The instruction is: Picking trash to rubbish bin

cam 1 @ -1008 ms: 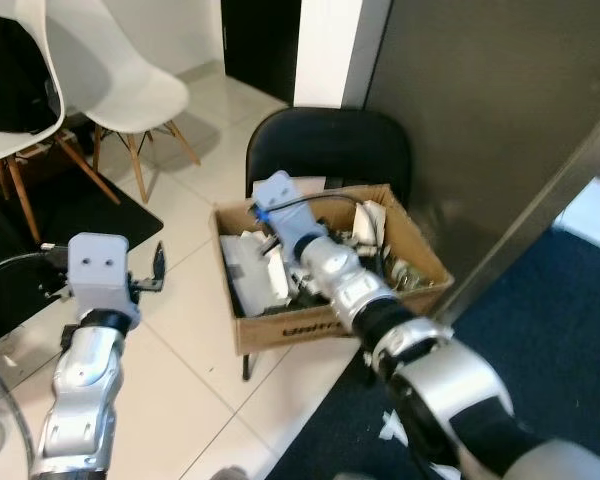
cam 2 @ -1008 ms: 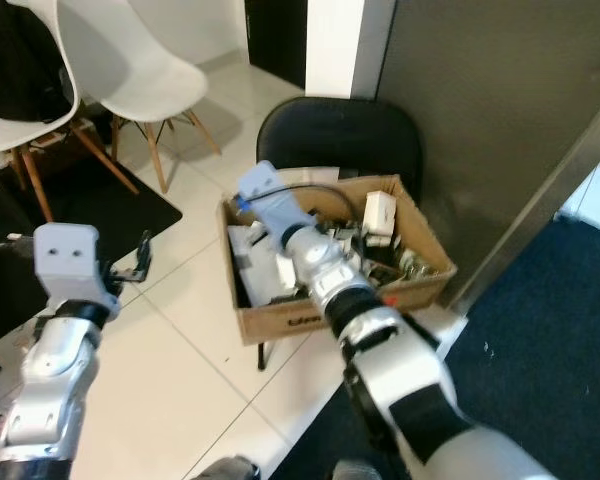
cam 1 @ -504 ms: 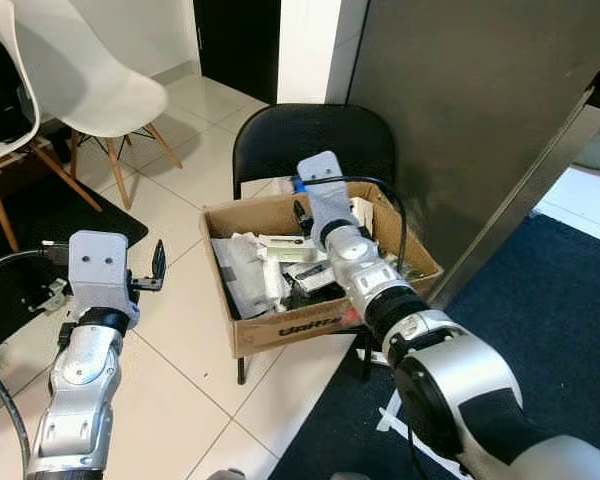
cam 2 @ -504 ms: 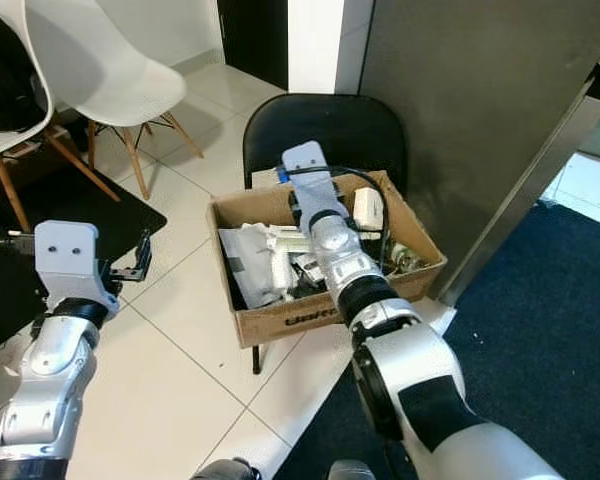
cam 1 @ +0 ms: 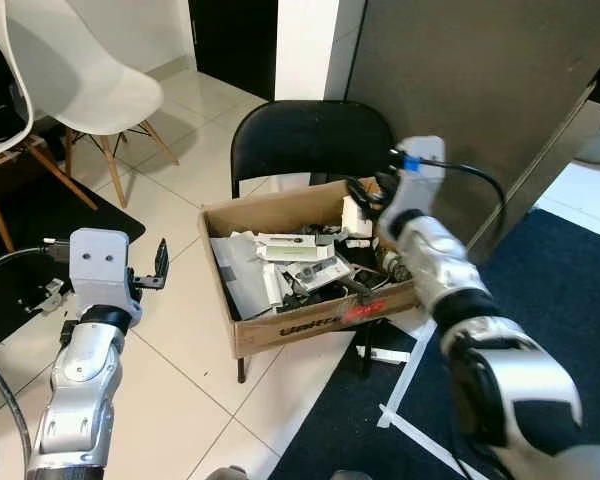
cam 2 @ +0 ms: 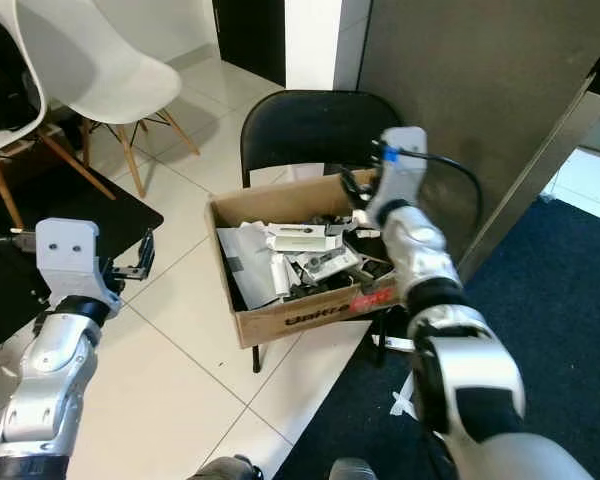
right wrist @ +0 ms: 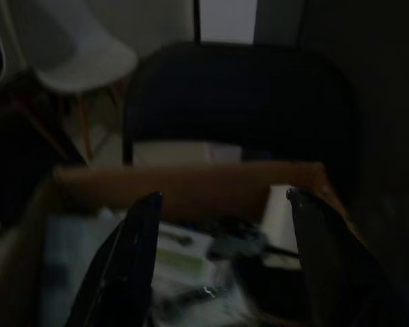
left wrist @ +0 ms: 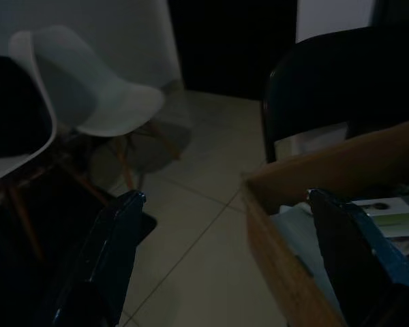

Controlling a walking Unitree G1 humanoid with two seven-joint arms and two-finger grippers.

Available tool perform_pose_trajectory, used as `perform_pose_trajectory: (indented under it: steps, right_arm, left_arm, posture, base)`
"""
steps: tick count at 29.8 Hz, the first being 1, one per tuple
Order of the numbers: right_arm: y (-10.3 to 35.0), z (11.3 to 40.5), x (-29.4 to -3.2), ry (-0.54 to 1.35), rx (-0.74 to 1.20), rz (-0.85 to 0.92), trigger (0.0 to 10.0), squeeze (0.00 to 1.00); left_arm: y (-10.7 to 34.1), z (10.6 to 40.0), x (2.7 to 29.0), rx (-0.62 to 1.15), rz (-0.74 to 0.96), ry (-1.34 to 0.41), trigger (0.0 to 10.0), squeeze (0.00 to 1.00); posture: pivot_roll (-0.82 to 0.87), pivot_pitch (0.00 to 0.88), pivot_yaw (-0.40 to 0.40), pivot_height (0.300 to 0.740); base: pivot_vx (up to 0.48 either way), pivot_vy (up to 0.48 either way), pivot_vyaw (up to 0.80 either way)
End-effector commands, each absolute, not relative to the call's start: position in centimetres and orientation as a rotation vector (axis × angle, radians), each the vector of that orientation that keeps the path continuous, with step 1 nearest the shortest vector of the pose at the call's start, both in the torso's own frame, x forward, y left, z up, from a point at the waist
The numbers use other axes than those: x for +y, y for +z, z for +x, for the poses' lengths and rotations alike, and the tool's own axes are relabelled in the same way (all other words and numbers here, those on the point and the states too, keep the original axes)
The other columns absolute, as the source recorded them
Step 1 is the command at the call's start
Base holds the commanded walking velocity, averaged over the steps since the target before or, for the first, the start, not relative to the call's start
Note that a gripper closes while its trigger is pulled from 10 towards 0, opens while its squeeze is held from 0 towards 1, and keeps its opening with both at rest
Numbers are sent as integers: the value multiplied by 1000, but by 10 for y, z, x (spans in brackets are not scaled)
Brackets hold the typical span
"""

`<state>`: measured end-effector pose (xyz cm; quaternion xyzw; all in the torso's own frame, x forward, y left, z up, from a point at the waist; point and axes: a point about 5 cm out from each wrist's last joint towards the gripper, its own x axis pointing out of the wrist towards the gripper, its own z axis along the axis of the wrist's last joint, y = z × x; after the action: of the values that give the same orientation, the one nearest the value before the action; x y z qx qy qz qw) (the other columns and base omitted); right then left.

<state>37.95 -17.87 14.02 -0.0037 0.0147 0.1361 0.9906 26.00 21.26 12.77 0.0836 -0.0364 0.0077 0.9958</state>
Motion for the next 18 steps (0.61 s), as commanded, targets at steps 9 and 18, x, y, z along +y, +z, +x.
perform_pose_trajectory:
  steps: [9, 18]
  right_arm:
    - [113, 327, -175, 491, 8, 29, 10000, 0]
    - [111, 316, -181, 403, 4, 95, 10000, 0]
  left_arm:
    - [122, 264, 208, -35, 174, -38, 10000, 0]
    - [117, 272, 201, -15, 185, -71, 10000, 0]
  posture:
    - [-31, 9, -14, 740]
    - [-61, 6, 2, 740]
  base:
    - [0, 0, 0]
    - [0, 0, 0]
